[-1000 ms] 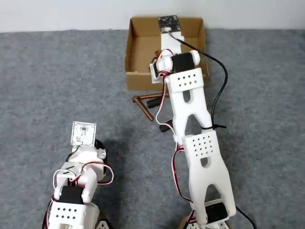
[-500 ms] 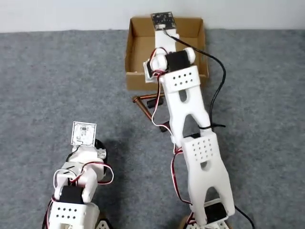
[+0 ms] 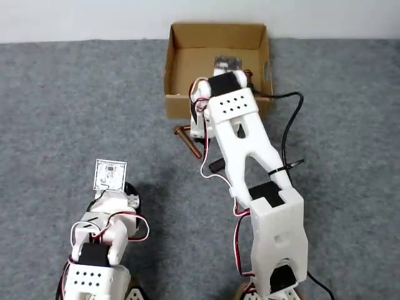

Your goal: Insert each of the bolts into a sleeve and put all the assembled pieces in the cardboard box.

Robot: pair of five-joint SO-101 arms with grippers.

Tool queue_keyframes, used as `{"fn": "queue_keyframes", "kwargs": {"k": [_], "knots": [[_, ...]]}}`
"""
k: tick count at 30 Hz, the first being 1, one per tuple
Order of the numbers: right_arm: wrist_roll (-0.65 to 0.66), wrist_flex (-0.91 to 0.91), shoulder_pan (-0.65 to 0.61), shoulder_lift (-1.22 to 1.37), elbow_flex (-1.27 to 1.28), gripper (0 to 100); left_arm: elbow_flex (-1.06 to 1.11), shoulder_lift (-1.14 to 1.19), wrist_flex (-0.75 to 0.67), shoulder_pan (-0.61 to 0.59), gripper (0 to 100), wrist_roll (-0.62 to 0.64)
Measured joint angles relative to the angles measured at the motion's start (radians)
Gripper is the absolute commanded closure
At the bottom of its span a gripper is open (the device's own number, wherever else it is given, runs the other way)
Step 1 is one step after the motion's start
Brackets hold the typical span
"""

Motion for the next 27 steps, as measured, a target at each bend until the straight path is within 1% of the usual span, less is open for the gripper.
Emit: {"fn": "queue_keyframes", "kwargs": {"k": [4, 10, 15, 27], "knots": [[-0.02, 0.0, -0.002, 0.014, 0.014, 86.1, 0.0, 0.0, 0.0, 0.0, 100, 0.0], [-0.06, 0.0, -0.003, 0.14, 0.015, 86.1, 0.0, 0.0, 0.0, 0.0, 100, 0.0], [-0.068, -0.025, -0.003, 0.199, 0.015, 86.1, 0.0, 0.0, 0.0, 0.0, 100, 0.0], [-0.069, -0.129, 0.0, 0.216, 0.015, 86.1, 0.0, 0.0, 0.0, 0.0, 100, 0.0]]}}
